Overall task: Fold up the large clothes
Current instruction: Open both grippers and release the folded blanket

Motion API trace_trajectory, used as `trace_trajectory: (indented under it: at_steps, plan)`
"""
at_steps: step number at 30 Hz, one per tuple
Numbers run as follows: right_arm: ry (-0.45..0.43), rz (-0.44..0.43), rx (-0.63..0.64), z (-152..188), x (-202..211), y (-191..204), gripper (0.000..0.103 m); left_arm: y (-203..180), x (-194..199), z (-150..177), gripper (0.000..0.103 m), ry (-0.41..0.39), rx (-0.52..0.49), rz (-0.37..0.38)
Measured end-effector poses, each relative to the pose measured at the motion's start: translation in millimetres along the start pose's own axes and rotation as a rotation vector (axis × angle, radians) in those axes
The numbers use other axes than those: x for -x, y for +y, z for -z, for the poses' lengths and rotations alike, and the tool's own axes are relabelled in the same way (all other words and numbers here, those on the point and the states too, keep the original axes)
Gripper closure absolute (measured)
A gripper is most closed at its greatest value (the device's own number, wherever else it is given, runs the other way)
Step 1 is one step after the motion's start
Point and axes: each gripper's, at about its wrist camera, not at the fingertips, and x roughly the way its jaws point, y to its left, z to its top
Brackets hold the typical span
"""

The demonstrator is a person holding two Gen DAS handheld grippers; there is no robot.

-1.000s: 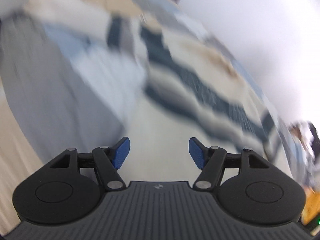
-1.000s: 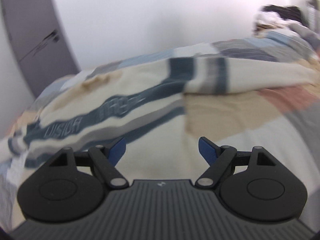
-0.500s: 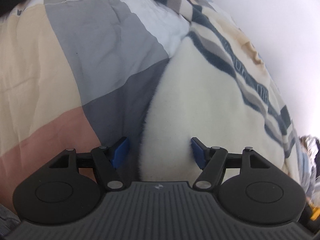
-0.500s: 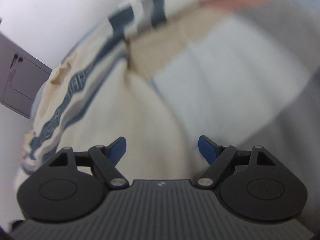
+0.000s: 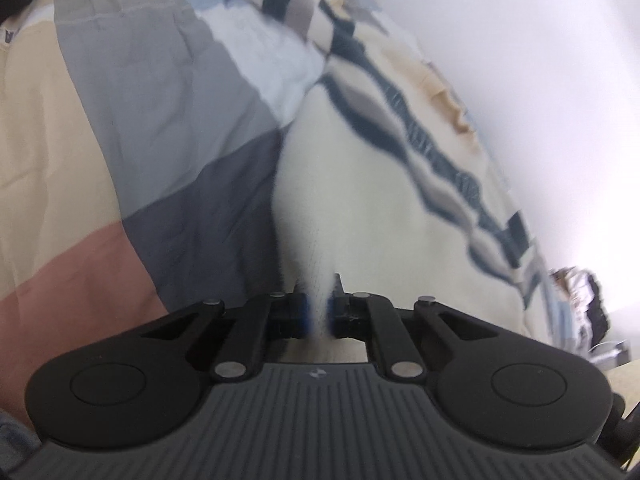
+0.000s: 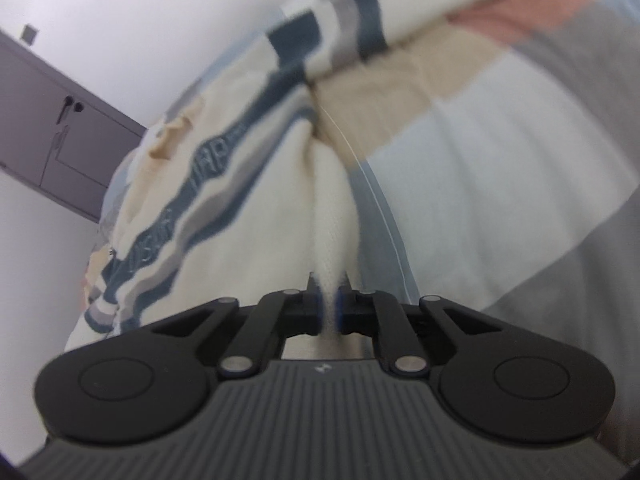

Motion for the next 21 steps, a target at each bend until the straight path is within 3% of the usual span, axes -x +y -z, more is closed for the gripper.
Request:
trace_trajectory:
  at_steps: [8,14,16,17,18,21]
  plan:
    - [0.078,0.104,0.296,-9.0,25.9,27.6,0.095,-2.0,27.4,-8.8,0.095,0.057,-0.043,-0.085]
    - [0.121,0.19,0.348,0.5,11.3,20.6,0.094,4.4,19.9,-8.6,0.091,0.08,-0.091,-0.114]
    - [0.103,0.2,0.358,0.5,14.8,23.9,0.092,0.5,21.5,-8.1,0.072,0.082,-0.12,-0.135]
    - [0.085,0.2,0.366,-0.4,17.5,26.4,0.092,-2.0,22.7,-8.7,0.05,0.084,-0.131,-0.15]
    - [0.066,0.194,0.376,-1.6,20.7,29.2,0.092,-6.0,25.0,-8.5,0.042,0.076,-0.152,-0.165]
    - [0.005,0.155,0.41,-6.4,30.1,39.8,0.092,-25.3,34.0,-8.5,0.041,0.004,-0.262,-0.188]
